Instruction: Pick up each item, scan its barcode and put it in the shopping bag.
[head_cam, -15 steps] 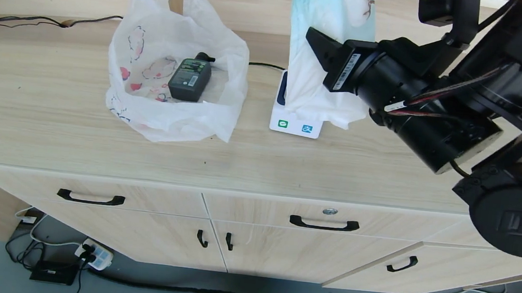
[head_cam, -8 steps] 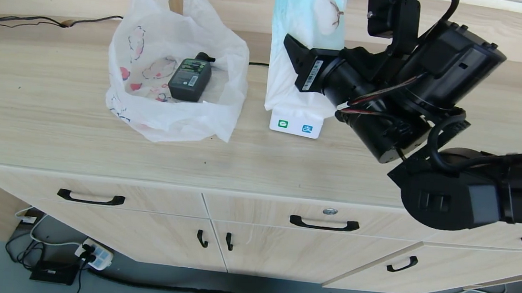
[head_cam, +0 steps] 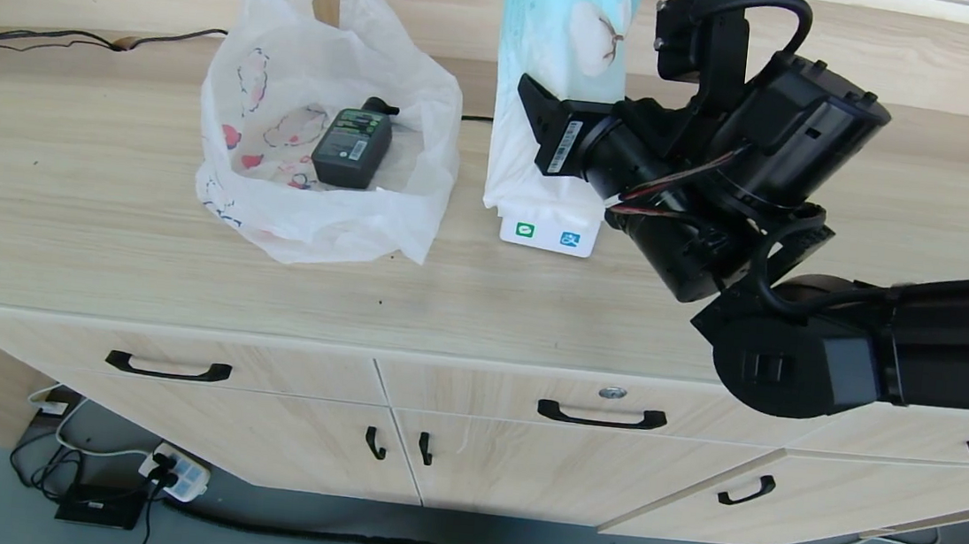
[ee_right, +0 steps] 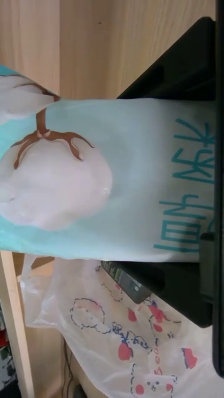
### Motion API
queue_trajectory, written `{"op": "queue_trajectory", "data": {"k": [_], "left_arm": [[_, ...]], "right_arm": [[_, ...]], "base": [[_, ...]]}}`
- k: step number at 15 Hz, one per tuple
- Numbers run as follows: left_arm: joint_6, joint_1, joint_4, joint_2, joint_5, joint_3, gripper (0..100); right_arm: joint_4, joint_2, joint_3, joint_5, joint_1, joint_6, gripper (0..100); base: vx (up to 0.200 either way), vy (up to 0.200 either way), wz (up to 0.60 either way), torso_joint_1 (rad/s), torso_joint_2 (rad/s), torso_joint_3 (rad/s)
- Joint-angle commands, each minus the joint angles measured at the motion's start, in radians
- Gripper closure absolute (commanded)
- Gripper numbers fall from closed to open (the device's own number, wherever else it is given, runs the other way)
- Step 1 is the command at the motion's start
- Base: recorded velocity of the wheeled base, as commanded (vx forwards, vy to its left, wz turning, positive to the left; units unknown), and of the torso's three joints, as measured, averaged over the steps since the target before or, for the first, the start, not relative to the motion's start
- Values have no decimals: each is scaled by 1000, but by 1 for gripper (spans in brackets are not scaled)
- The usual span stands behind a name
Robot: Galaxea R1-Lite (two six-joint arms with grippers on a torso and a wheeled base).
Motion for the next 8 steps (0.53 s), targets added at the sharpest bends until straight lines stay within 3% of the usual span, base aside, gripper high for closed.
{"op": "queue_trajectory", "data": {"k": [1,8], "left_arm": [[-1,0,0,0,0,0,0],[-8,-1,0,0,0,0,0]], "right_arm": [[1,7,-2,-1,1,-2,100],[0,-41,21,-36,2,-40,100]], "base": [[0,0,0,0,0,0],[0,0,0,0,0,0]]}}
